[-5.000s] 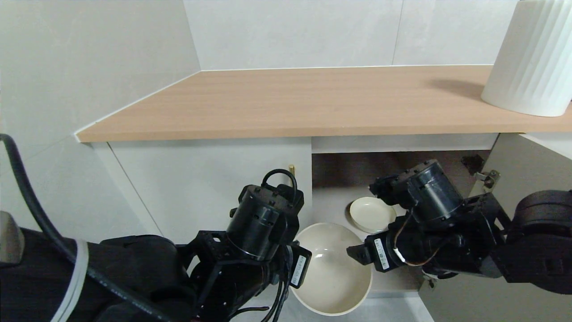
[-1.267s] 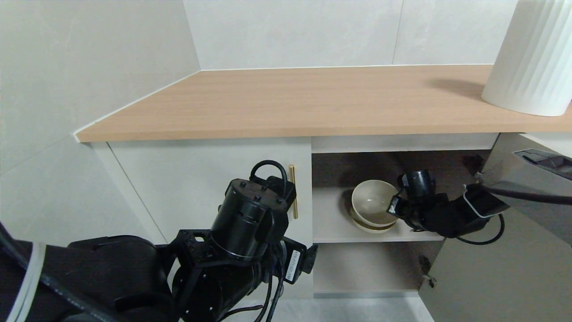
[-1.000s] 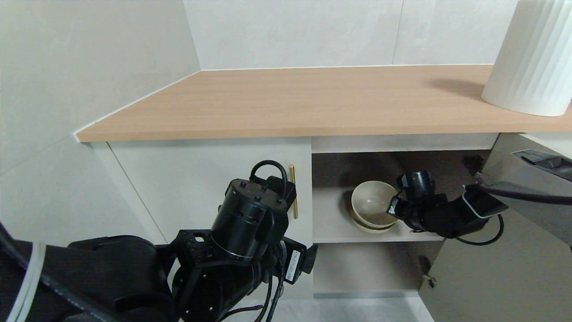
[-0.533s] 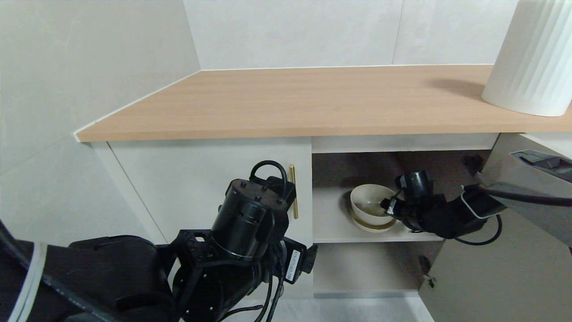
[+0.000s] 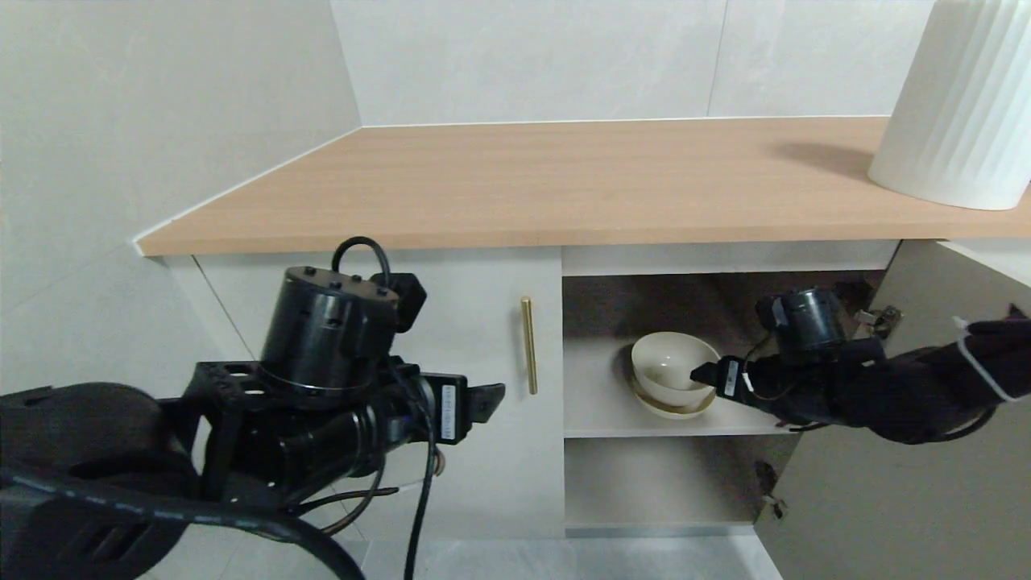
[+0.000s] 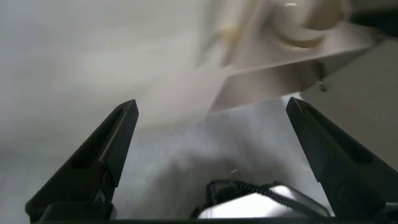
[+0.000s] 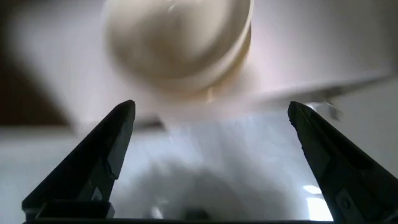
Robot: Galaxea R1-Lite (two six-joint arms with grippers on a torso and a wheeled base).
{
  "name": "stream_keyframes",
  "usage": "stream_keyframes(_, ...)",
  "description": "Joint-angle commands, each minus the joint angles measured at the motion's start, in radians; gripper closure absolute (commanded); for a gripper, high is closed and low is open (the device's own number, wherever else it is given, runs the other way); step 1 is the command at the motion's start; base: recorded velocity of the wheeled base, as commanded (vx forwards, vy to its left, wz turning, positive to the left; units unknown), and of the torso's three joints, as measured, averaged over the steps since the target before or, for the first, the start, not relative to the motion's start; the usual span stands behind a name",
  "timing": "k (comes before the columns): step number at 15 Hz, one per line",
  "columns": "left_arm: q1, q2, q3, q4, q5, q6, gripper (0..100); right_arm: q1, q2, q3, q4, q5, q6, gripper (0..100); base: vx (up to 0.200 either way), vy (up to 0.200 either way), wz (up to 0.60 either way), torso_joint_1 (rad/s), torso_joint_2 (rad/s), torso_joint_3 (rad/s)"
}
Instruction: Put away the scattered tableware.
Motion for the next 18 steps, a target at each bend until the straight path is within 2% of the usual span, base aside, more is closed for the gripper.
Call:
stream_keyframes(1,0.08,-0.102,0.101,0.0,-0.022,-0.006,0,0.027,-0.385,0.204,0.107,0.031,-0.123,0,0.0,0.0,0.0,0.0,0.0,0.0)
stream_keyframes(4,0.134,-0.15,0.191,-0.004,-0.041,-0.001,0,0.064,-0.579,0.202,0.331,0.032,-0.138,0,0.0,0.0,0.0,0.0,0.0,0.0)
stream_keyframes(6,0.143,-0.214,0.214,-0.001,-0.041,0.002,0,0.084,-0.613,0.165,0.458,0.032,-0.155,0,0.0,0.0,0.0,0.0,0.0,0.0)
stream_keyframes(7,0.143,-0.216,0.214,-0.001,-0.041,0.002,0,0.085,-0.613,0.165,0.461,0.032,-0.156,0,0.0,0.0,0.0,0.0,0.0,0.0)
stream_keyframes(8,0.142,-0.239,0.216,-0.001,-0.039,0.039,0,0.13,-0.599,0.162,0.47,0.029,-0.169,0,0.0,0.0,0.0,0.0,0.0,0.0)
stream_keyframes(9,0.137,-0.23,0.216,-0.003,-0.039,0.042,0,0.145,-0.591,0.167,0.475,0.022,-0.169,0,0.0,0.0,0.0,0.0,0.0,0.0)
stream_keyframes(12,0.129,-0.193,0.213,-0.004,-0.036,0.042,0,0.147,-0.608,0.17,0.477,0.02,-0.169,0,0.0,0.0,0.0,0.0,0.0,0.0)
stream_keyframes(18,0.112,-0.179,0.217,-0.004,-0.035,0.034,0,0.148,-0.614,0.161,0.542,0.022,-0.173,0,-0.2,0.0,0.0,0.002,0.0,0.003)
